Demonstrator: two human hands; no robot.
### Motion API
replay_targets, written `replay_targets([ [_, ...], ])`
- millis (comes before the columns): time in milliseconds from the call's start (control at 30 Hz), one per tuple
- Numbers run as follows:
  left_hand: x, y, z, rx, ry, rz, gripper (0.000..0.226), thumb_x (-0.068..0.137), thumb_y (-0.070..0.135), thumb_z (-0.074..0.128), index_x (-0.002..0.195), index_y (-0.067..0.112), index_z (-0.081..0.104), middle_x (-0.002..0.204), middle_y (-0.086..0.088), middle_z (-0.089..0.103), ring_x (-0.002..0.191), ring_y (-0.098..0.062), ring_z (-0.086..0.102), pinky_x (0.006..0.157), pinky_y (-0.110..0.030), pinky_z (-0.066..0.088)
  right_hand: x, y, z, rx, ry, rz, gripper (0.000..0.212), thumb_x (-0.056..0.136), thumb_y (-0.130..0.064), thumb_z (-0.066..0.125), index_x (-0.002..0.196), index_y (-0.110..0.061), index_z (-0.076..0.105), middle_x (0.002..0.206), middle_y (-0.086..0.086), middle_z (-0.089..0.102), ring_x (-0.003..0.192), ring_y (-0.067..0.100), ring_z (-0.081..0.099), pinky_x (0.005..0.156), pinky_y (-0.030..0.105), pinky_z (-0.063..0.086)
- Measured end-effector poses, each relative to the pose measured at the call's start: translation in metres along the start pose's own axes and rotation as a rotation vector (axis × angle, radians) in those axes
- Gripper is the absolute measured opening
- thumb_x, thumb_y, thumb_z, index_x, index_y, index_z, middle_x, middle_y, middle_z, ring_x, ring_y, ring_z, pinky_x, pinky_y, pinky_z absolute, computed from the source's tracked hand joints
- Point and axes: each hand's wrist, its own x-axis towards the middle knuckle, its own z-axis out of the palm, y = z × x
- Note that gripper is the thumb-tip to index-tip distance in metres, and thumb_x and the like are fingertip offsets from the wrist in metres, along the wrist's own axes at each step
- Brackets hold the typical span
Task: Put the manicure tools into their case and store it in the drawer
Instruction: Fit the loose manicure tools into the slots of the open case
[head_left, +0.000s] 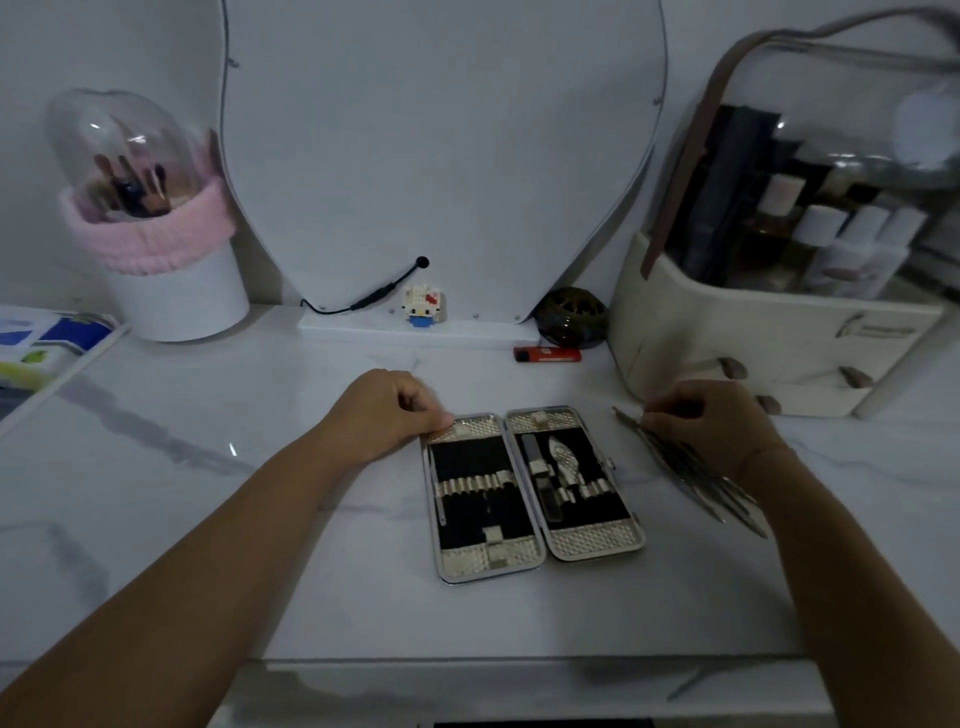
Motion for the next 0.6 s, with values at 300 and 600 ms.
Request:
replay_targets([
  [300,-0.0047,0.007,0.0001,0.016,-0.002,-0.014,0.017,0.069,0.022,0.08,0.058,0.028,0.069,0.068,0.012,0.07,0.063,0.001,0.061,0.059,-0.009,0.044,0.0035,0.0055,0.0061,-0.115,-0.028,0.058,0.016,0.076,-0.023,0.071,0.083,-0.009,0.069,0.079,0.002,0.061,0.078,0.018,0.057,0.074,0.026,0.043],
  [600,-0.006,0.0088,-0.0002,0.001,-0.009,-0.043,0.013,0.07,0.023,0.08,0.061,0.024,0.071,0.069,0.01,0.071,0.064,0.001,0.06,0.065,-0.018,0.045,0.002,0.0042,0.0041,0.041,-0.008,0.123,0.013,0.075,-0.023,0.072,0.077,-0.01,0.071,0.07,0.002,0.064,0.069,0.014,0.057,0.07,0.025,0.044],
])
